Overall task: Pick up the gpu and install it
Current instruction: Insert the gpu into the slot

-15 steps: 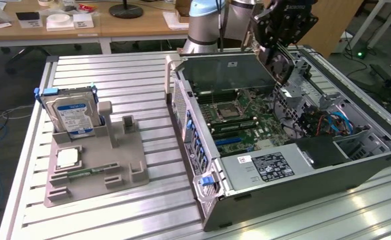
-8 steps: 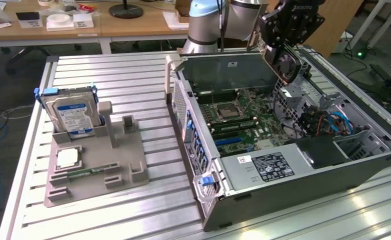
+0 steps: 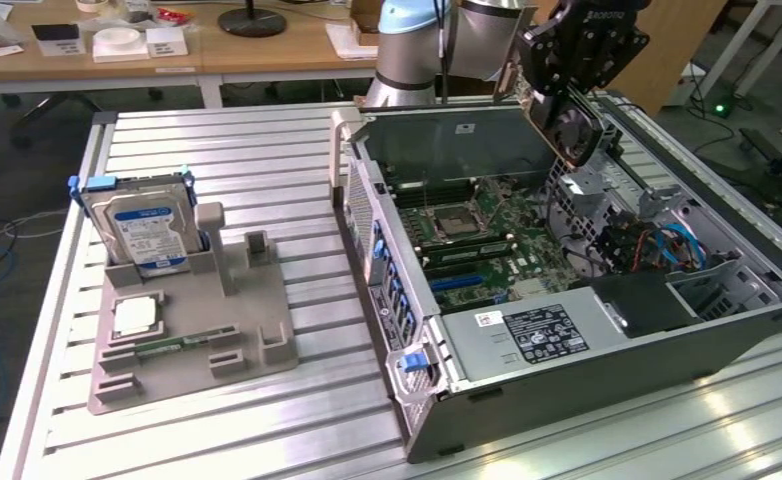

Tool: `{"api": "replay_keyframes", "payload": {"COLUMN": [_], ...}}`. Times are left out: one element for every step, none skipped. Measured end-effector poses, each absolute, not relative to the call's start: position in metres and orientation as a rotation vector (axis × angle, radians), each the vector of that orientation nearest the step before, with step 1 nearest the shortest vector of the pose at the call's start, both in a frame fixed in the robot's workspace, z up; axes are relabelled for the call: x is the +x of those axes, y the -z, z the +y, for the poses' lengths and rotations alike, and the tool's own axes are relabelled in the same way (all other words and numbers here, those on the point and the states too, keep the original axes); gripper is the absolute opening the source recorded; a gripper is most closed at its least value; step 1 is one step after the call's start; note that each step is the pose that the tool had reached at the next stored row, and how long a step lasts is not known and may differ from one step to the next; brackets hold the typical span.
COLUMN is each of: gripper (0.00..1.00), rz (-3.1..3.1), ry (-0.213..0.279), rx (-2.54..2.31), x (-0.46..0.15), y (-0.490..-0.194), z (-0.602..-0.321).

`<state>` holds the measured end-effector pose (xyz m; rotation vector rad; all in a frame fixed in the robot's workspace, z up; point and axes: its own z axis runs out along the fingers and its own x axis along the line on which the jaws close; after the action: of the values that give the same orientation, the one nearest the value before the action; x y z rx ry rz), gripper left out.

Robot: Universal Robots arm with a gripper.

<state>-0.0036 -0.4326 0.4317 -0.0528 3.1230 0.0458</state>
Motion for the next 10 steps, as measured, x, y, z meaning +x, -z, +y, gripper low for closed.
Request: {"api": "replay_keyframes", "payload": {"gripper": [0.28, 0.28, 0.28, 0.28, 0.28, 0.28, 0.28, 0.28, 0.28, 0.28], "rz": [3.123, 3.123, 3.123, 3.123, 3.123, 3.123, 3.123, 3.123, 3.123, 3.123], "ry": [-0.046, -0.046, -0.046, -0.046, -0.046, -0.046, -0.046, -0.046, -0.046, -0.046], "rx": [-0.053, -0.053, -0.053, -0.053, -0.054, -0.057, -0.062, -0.068, -0.076, -0.084], "x": [-0.0036, -0.0036, -0.0036, -0.0036, -0.0036, -0.0036, -0.0036, -0.0036, -0.0036, -0.0036], "y": [-0.4317, -0.4318, -0.4318, -0.4317, -0.4318, -0.4318, -0.4318, -0.4318, -0.4318, -0.4318], "z": [-0.4327, -0.4326, -0.4326, -0.4326, -0.4326, -0.4326, -0.4326, -0.4326, -0.4326, -0.4326]}}
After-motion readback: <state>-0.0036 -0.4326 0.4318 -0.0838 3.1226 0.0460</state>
